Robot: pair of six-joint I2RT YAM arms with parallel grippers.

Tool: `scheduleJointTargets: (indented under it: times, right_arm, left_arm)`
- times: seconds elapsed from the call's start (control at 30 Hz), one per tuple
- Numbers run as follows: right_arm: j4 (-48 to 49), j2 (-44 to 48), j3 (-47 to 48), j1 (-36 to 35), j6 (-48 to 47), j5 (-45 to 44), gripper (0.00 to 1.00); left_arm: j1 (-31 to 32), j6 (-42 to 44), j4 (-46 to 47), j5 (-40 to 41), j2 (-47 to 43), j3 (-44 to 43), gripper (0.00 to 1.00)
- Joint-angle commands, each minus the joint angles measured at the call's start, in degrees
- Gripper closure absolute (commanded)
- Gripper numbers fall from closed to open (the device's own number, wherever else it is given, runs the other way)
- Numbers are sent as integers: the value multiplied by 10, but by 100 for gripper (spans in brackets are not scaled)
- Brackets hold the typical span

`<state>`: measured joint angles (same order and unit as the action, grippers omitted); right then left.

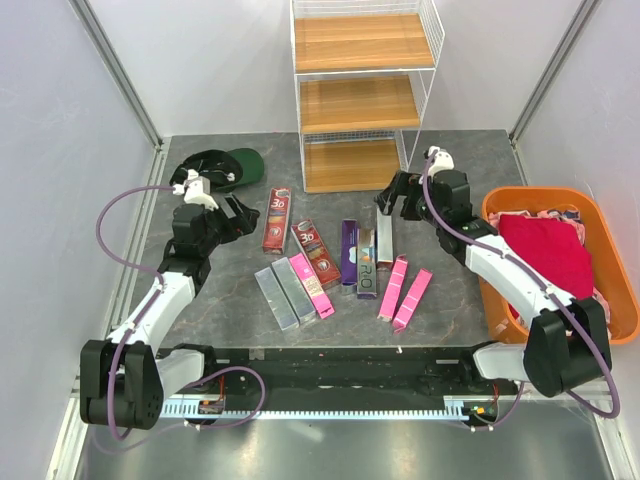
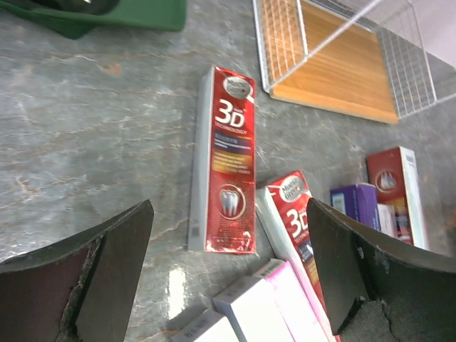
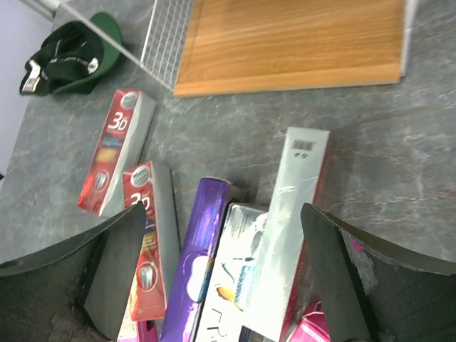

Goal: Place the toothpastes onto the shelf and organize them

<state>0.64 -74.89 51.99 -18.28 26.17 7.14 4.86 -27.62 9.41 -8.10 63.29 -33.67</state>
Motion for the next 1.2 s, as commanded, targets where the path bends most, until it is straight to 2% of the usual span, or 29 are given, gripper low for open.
scheduleJointTargets:
  times: [0.0,0.03,0.23,0.47,0.63,0.97,1.17]
  right_arm:
    - [-5,29,-6,-28,6,13,2]
    - [-5,30,-9,-34,6,12,2]
    - [-72,16,10,-86,-10,-6,2]
    - [-112,-46,22,-147,1,-64,2]
    - [-123,-99,46,-188,5,-102,4]
    - [-116,-216,104,-222,6,-149,28]
    - [-111,-278,136,-227,9,-160,35]
  left_arm:
    - [0,4,-18,-43,8,-19,5]
    - [0,-1,-25,-48,10,-26,0]
    - [8,-33,-75,-78,22,-36,0]
    - [36,-53,-148,-37,29,-68,0]
    - [78,-47,-189,10,39,-97,0]
    - [114,-60,-195,26,50,-112,0]
    - [117,-60,-194,30,49,-102,0]
